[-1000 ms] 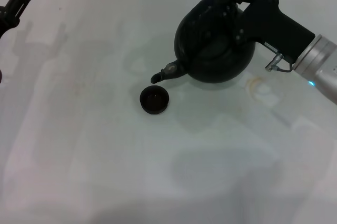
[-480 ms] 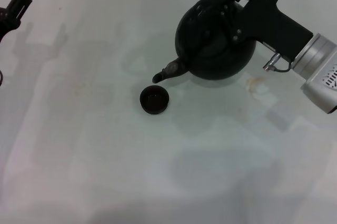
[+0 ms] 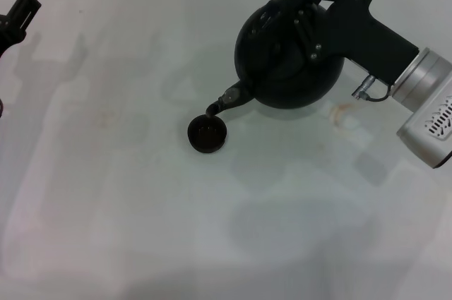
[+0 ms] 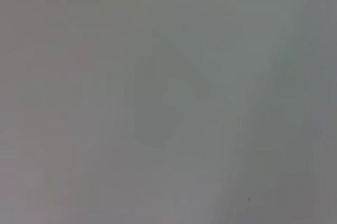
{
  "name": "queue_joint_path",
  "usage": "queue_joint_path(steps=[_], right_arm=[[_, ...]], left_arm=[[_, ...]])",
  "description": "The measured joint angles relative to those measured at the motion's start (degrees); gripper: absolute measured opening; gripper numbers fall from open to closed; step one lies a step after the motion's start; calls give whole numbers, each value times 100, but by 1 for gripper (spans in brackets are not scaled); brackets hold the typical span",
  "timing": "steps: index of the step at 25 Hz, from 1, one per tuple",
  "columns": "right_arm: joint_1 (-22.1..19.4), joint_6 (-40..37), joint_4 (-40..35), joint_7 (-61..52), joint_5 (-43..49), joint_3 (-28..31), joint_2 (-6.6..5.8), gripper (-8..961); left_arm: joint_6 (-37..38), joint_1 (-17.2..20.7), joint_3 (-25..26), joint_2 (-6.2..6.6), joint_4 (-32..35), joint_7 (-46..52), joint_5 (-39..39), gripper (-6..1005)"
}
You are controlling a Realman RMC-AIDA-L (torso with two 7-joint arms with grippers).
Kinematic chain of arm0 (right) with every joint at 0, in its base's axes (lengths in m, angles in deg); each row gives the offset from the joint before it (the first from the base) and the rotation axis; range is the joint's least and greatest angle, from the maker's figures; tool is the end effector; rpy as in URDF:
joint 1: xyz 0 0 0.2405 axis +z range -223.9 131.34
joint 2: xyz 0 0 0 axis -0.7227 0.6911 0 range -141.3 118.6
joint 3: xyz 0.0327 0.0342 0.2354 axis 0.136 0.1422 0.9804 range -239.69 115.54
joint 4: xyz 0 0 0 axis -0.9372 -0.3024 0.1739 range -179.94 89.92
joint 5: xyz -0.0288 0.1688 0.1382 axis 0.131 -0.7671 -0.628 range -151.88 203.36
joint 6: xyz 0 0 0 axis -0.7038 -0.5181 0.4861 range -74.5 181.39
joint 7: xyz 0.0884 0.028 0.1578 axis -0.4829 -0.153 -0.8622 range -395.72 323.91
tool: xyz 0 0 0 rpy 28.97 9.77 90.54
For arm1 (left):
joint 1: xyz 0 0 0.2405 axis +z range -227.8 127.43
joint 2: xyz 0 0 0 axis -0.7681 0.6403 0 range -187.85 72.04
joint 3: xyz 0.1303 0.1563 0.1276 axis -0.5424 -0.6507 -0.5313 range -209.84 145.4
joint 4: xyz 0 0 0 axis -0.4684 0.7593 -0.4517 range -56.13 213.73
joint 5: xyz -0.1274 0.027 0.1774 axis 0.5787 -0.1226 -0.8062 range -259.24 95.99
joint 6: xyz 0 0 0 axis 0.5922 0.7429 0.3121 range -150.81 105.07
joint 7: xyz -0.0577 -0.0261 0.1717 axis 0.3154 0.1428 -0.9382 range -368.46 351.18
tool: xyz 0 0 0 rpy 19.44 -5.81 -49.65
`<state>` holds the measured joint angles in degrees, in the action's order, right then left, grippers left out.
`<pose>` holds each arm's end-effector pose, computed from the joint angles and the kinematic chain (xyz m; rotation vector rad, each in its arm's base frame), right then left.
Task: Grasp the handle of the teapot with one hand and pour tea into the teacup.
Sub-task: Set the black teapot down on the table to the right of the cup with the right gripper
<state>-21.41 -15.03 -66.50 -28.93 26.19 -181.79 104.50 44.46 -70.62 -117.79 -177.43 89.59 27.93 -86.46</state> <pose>0.2151 0.3514 -0.0722 -2.0831 -0.3103 0.6579 -0.3273 0.3569 -0.0007 -1.5750 -0.8116 -0.9687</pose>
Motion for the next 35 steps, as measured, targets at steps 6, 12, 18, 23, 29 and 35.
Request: queue_joint_path(steps=[6,12,18,23,29,35], right_arm=[[8,4,-4,212,-12,-6,0,124],[3,28,-5,409,-36,-8,-1,118],[0,36,-5,480,-41,-8,5,120],[6,37,3,491,-45,-8,8,118],[1,42,-3,671,-54,-8,9,116],[-3,65,5,688,-63,-8,8,117]], left_arm=[[0,-10,-5,0,0,0,2,890],[-1,-24,-6,0,1,0,2,891],[-1,-32,-3,0,2,0,1,890],[-1,-31,-3,0,3,0,1,891],[-1,-37,-4,8,3,0,1,891],[-1,-39,-4,9,3,0,1,891]])
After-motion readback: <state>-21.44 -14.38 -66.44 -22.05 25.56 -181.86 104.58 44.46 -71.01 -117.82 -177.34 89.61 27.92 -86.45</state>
